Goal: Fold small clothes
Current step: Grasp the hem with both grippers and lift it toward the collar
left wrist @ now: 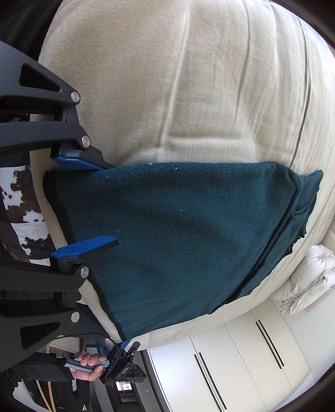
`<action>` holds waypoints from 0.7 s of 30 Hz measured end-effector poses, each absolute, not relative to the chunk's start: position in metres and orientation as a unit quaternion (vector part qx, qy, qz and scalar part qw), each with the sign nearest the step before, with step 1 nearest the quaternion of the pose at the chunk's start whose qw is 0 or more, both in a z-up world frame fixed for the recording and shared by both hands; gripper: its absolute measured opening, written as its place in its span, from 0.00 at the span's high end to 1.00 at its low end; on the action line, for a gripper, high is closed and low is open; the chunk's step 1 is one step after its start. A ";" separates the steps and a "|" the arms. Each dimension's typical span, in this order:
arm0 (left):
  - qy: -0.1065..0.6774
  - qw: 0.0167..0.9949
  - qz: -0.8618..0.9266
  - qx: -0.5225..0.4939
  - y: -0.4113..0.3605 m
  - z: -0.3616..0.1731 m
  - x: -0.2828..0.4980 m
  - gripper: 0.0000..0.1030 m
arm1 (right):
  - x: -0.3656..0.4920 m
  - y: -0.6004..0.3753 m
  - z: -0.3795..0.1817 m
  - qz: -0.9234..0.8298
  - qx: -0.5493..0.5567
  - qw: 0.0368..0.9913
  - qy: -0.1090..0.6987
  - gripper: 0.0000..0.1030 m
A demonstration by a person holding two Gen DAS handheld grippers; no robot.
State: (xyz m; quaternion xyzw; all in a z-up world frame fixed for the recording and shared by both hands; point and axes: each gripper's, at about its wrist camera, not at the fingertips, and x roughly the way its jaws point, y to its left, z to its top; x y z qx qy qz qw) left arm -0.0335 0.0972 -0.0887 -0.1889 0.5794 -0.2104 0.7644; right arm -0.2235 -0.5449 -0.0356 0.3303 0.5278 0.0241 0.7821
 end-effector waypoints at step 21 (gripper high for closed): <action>0.558 0.764 -0.239 -0.218 0.112 -0.077 -0.039 0.92 | -0.219 -0.520 -0.026 0.084 0.341 0.774 0.526 0.94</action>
